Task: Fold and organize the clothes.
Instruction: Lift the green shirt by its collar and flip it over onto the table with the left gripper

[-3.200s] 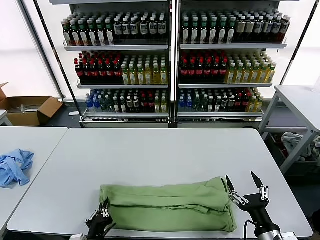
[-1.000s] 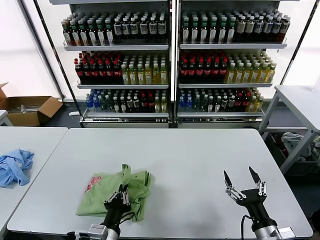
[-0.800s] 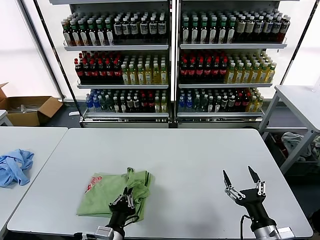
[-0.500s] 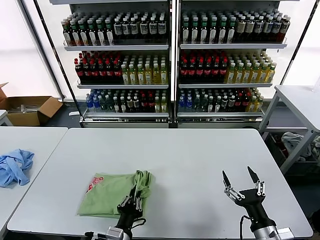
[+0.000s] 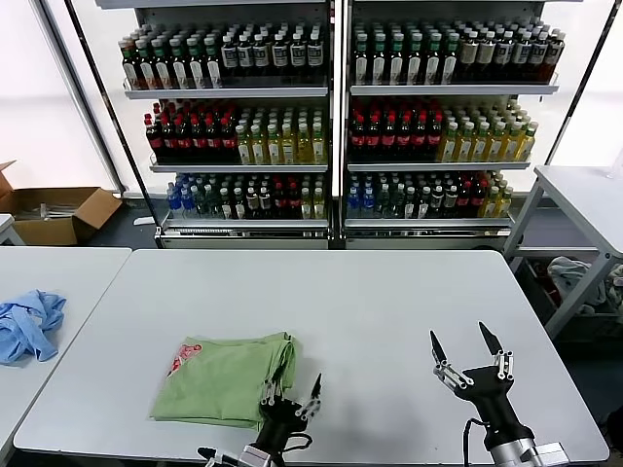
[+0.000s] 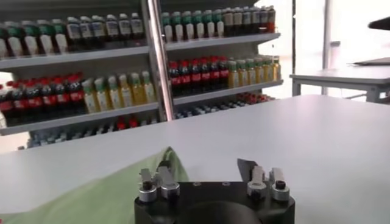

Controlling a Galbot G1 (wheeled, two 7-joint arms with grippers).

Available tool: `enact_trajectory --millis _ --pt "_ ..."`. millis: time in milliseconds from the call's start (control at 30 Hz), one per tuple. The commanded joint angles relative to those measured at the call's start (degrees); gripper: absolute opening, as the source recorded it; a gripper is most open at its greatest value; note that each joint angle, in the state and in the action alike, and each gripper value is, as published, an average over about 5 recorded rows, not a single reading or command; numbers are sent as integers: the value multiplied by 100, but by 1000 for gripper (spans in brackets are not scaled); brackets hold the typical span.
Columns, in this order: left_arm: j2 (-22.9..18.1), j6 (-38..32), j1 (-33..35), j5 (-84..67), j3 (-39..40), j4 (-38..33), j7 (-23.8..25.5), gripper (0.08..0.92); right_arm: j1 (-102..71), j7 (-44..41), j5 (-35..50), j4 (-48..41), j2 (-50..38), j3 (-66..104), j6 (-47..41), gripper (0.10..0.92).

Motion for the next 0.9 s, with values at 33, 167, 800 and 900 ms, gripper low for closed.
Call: enact_trajectory --millis 33,167,800,900 --pt "387 164 85 -255 -353 -1157 -24 742 153 4 29 33 -50 -21 -73 823" --pt "808 432 434 -1213 -2188 -1721 -13 812 213 3 142 0 -112 -16 -85 823" --pt "352 924 1122 -3052 -4023 267 280 823 61 0 342 -74 -200 143 -38 823" --pt "323 923 1018 -3216 -3986 500 356 823 8 -2 341 -83 -204 165 -14 823"
